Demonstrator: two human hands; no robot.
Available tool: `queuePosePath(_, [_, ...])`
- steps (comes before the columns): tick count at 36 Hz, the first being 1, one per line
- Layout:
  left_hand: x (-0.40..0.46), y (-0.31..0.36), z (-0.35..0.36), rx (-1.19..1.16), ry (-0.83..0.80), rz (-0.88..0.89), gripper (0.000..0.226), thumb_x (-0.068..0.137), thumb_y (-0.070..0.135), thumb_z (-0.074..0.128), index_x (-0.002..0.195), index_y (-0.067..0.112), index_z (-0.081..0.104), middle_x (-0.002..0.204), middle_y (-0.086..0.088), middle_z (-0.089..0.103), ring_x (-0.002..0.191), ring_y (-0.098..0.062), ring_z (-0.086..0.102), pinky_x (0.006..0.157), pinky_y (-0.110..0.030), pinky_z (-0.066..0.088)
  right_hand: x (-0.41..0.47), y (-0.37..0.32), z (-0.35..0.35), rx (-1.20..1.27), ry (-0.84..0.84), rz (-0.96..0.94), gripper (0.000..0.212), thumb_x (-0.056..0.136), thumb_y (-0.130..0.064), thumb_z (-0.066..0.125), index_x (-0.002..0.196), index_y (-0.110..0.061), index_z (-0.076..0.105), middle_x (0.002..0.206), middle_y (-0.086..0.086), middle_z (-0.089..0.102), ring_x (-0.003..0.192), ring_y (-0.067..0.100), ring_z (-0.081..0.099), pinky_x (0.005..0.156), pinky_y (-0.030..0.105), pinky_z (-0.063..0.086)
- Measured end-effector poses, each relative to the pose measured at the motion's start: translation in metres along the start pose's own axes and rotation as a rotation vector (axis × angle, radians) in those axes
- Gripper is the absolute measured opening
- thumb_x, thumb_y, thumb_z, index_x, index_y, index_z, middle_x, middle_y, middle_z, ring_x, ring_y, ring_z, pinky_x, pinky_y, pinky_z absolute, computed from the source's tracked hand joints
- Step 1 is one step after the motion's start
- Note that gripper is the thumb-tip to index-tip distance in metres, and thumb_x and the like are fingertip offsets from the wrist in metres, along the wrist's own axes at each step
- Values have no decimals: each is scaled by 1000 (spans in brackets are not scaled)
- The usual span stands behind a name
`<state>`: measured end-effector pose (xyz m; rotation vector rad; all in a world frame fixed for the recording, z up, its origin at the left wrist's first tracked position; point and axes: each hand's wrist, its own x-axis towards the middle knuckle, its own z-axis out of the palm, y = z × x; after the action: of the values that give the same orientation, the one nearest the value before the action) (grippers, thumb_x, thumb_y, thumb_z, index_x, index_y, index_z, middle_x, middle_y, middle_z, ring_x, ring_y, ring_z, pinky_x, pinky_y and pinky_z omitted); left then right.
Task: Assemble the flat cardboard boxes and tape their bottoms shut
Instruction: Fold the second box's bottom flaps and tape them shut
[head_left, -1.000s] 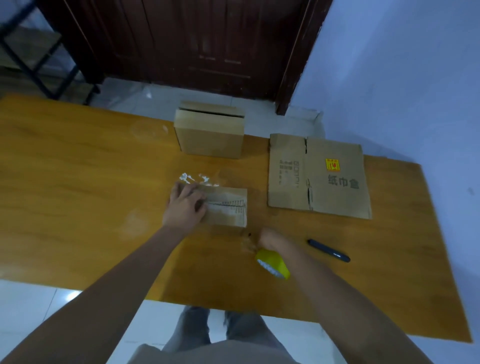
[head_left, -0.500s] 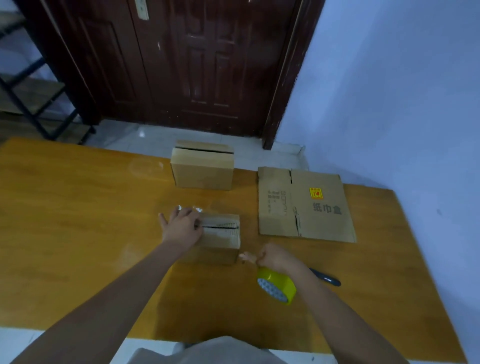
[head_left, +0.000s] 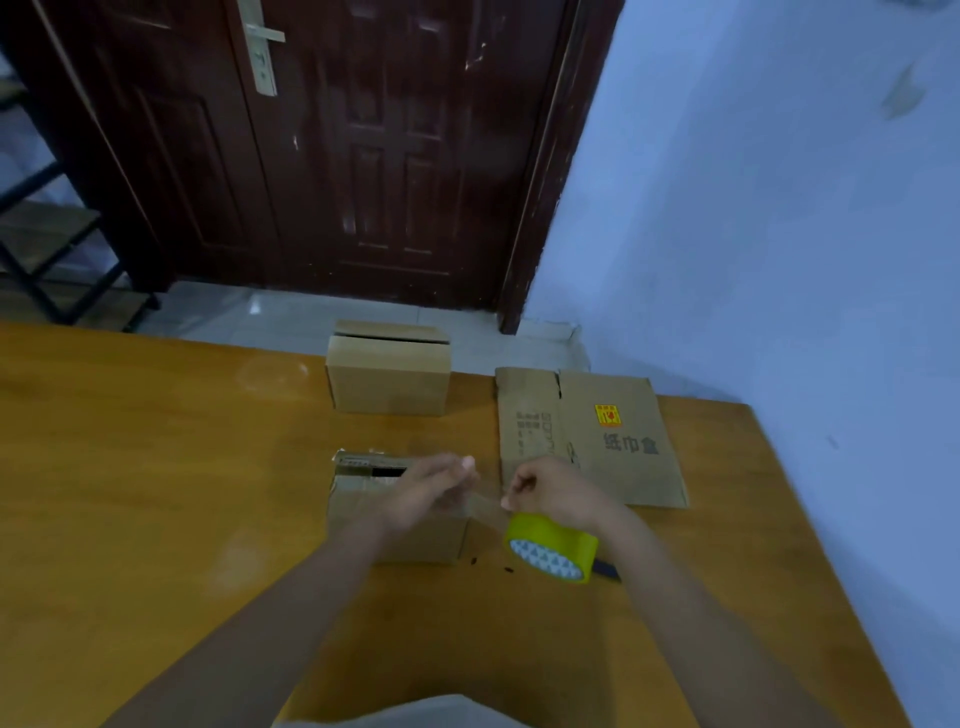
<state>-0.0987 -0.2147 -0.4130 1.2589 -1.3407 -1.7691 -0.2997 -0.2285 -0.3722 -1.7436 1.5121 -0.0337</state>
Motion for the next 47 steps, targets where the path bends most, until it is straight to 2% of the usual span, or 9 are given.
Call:
queuePosePath(9, [-3,10,-7,-26,56,13,11,91,5,57,82,3,51,78,-10,66,68,-14,68,62,-26,56,6,-14,1,5,53,-27,15,85,-31,68,72,-29,60,74,-9,58,76,15,56,67,30,45])
queuePosePath(14, [-6,28,-16,0,134,57,16,96,7,50,81,5,46,61,-1,66,59,-12,66,62,-25,55,4,-28,-4,73,140,-38,46,85,-42,66,125,-21,53,84,-12,48,77,3,48,57,15,32])
queuePosePath(21, [-4,58,-28,-250,171,56,25,99,12,44,74,7,47,60,-3,57,56,-14,60,69,-36,57,0,-46,-3,447,87,-125,64,75,-56,62,130,-25,49,106,6,66,96,19,63,83,33,50])
queuePosePath(24, [-2,60,-35,-433,191,17,24,98,13,44,75,9,48,70,-10,52,56,-20,65,56,-38,57,-1,-47,0,601,52,-187,55,77,-52,66,126,-32,51,103,17,66,90,27,64,78,34,49])
queuePosePath(27, [-1,55,-43,-563,259,-30,30,99,16,43,70,11,45,60,-4,46,49,-18,62,47,-36,54,-5,-46,-1,701,43,-239,58,81,-39,68,133,-24,48,87,6,69,79,16,65,72,25,50])
queuePosePath(31, [-1,48,-49,-697,253,-88,28,101,17,40,74,9,46,53,0,50,48,-19,61,53,-47,56,-13,-43,1,677,34,-275,56,77,-45,65,128,-31,49,104,-1,68,96,11,66,80,24,51])
queuePosePath(36, [-1,46,-45,-844,232,-147,30,101,18,37,74,9,44,52,-2,52,50,-20,62,52,-53,55,-19,-41,3,635,86,-307,55,60,-51,72,109,-35,53,105,-8,60,88,-1,63,74,22,54])
queuePosePath(41, [-3,47,-41,-1041,231,-176,34,102,19,35,72,7,45,56,-8,54,62,-29,70,52,-58,54,-19,-34,2,702,240,-347,88,55,-56,81,129,-24,45,123,-7,56,109,0,57,83,18,50])
queuePosePath(47, [5,53,-33,-1066,235,-148,32,102,18,35,74,7,44,62,-8,54,68,-30,71,53,-46,58,-9,-46,9,849,473,-342,39,81,-21,70,116,-20,53,104,-7,63,102,8,61,85,25,50])
